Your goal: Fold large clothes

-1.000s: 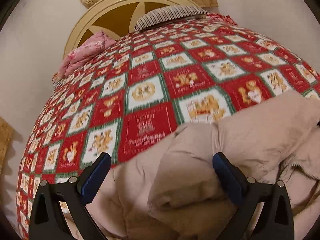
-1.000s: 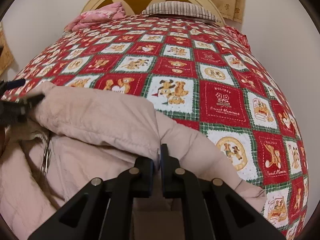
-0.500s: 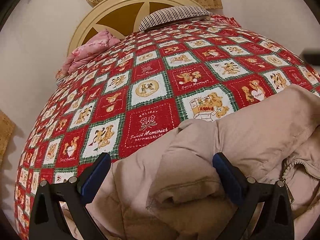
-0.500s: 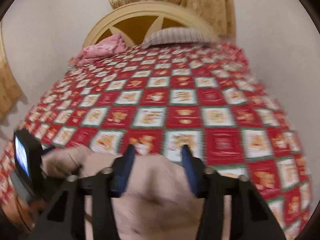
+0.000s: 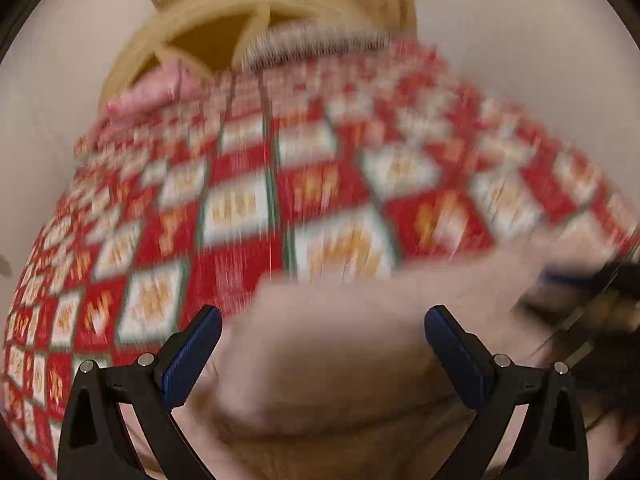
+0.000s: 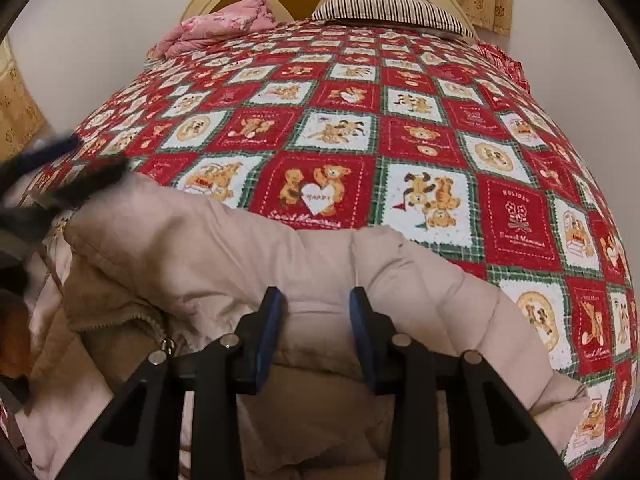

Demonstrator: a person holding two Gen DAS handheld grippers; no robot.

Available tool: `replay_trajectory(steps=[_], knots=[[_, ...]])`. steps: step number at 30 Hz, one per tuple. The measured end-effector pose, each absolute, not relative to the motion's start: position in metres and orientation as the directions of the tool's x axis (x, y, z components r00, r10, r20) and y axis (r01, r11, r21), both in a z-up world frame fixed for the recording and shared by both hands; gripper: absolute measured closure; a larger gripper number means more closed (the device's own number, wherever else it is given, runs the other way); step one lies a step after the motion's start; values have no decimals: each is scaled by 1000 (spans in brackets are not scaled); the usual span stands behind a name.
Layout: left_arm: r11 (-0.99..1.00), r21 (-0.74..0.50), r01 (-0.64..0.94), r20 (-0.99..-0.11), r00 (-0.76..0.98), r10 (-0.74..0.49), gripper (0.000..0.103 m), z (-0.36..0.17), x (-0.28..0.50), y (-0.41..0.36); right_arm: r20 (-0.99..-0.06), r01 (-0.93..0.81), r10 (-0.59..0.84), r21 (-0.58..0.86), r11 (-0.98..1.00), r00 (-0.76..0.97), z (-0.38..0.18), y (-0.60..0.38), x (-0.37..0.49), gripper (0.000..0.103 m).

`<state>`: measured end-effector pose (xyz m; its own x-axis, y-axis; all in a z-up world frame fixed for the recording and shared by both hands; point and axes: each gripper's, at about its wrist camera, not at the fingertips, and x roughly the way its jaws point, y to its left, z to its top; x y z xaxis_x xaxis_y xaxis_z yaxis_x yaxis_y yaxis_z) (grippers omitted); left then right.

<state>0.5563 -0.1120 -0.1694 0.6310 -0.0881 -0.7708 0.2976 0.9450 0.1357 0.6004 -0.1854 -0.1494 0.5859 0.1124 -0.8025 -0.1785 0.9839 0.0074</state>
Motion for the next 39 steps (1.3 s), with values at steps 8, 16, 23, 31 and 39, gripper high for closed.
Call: replay_trajectory(steps=[8,16,23,31,39], knots=[[967,15,252,-790,597,-143,1,-196,561,-97,-771,-145,117,32,989,625,-164,-190,602,67],[970,-75,230,-793,576,-198,1,-197,565,-84,-745,-128,120,47,991,656,-172,-191,601,67],[874,-421,243,-558,691,-460,1,-130,534,-39,-734,-128,129,57,990,667,-173,-193,600,67],[880,-385,278,-621,627,-470,1,-141,568,-90,-729,-129,130,58,990,672,-173,-193,598,67],[945,-278,174,-733,597,-326,1,-191,582,-93,-724,-133,160,94,987,671,-173,-197,598,67]])
